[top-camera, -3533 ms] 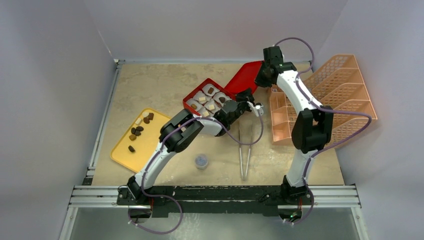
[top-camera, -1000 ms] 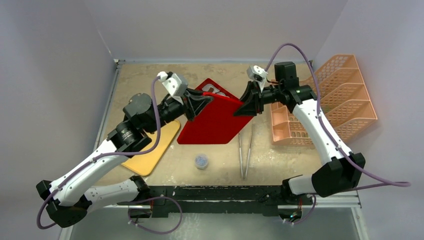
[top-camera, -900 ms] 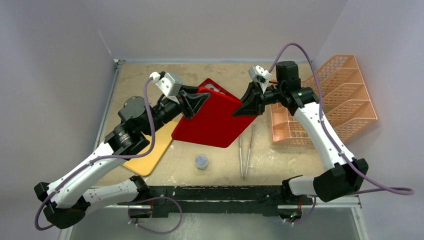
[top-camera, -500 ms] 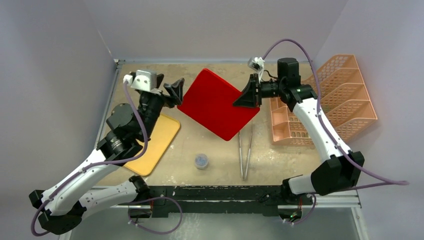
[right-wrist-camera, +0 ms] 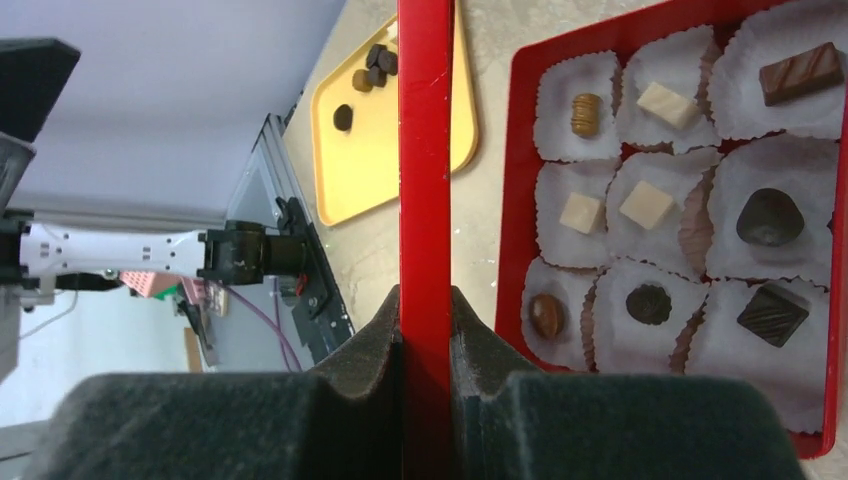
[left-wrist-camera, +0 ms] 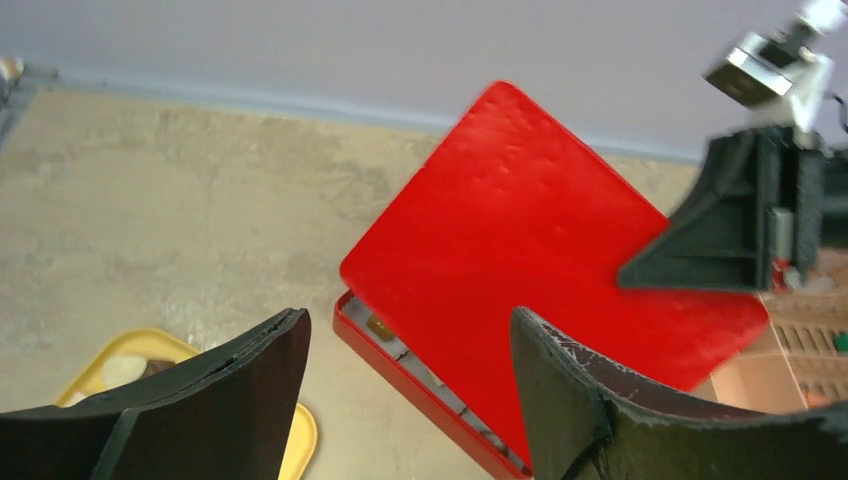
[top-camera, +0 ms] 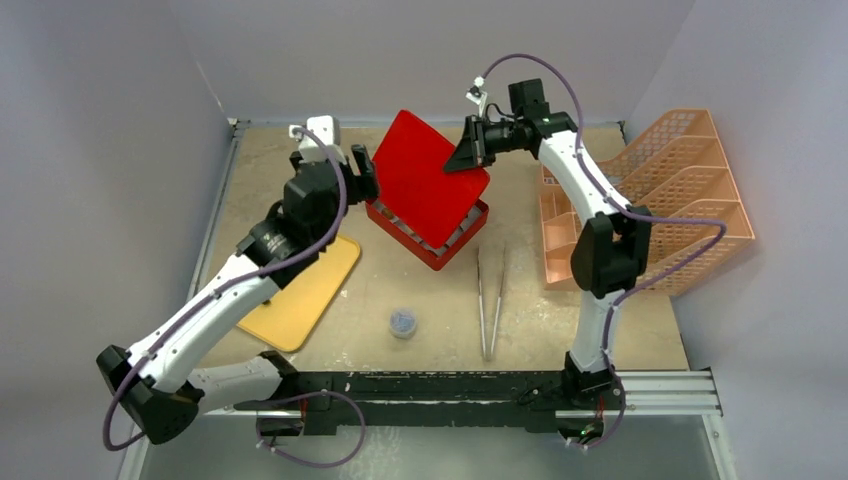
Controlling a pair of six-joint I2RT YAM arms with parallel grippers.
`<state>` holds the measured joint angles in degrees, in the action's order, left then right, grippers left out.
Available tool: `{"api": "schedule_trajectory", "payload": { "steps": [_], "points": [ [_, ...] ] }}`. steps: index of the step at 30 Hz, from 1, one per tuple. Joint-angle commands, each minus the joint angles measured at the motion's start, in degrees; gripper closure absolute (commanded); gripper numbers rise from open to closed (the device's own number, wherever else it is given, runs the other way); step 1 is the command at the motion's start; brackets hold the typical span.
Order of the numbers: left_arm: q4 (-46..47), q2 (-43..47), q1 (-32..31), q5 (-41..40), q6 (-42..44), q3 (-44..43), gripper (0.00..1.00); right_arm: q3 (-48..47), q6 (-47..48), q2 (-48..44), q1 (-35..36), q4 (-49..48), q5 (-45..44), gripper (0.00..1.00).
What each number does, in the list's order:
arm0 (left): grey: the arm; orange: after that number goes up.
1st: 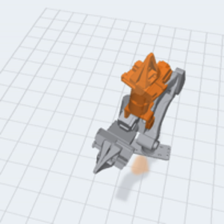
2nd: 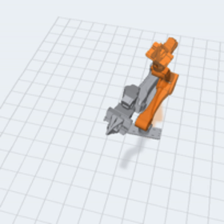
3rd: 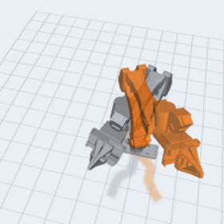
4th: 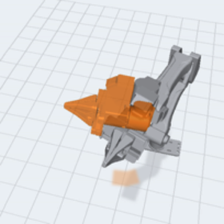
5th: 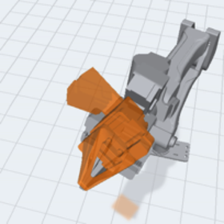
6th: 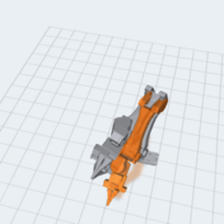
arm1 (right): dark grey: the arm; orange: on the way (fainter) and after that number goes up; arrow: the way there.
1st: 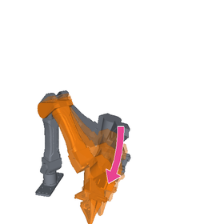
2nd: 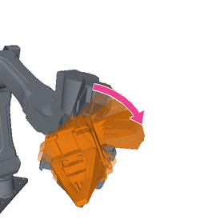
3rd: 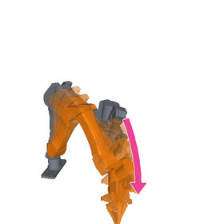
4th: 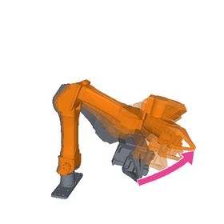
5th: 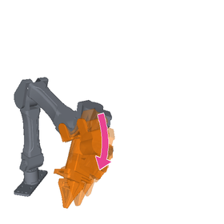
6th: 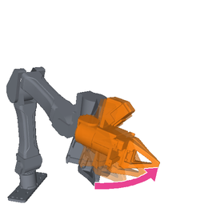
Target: Pack the chocolate
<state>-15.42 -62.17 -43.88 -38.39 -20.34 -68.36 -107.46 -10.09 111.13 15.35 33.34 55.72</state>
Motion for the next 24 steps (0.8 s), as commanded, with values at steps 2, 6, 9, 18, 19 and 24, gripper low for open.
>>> {"api": "schedule_trajectory", "payload": {
  "steps": [2, 6, 9, 18, 19, 24],
  "points": [
    [-0.54, -4.10, 13.74, 15.55, -11.90, -2.71, 0.28, -9.79, -6.95, 5.14, 0.79, 3.24, 3.40, 1.00],
    [1.04, -8.43, 17.19, 13.91, -12.46, -2.93, 0.28, -12.92, -8.36, 10.10, 1.19, 5.37, 3.42, 1.00],
    [2.15, -11.78, 21.44, 18.47, -15.31, -2.49, 0.28, -12.25, -9.19, 11.84, 1.26, 5.70, 3.58, 1.00],
    [12.23, -21.39, 27.66, 29.05, -22.52, 3.79, 0.35, -11.85, -10.60, 15.37, 1.25, 6.04, 5.73, 1.00],
    [13.55, -22.55, 27.84, 30.28, -22.48, 4.11, 0.36, -11.89, -10.49, 15.79, 1.23, 6.25, 5.73, 1.00],
    [19.51, -26.64, 27.97, 32.85, -22.09, 5.75, 0.38, -11.96, -10.14, 17.68, 0.80, 6.59, 5.07, 1.00]
  ]
}}
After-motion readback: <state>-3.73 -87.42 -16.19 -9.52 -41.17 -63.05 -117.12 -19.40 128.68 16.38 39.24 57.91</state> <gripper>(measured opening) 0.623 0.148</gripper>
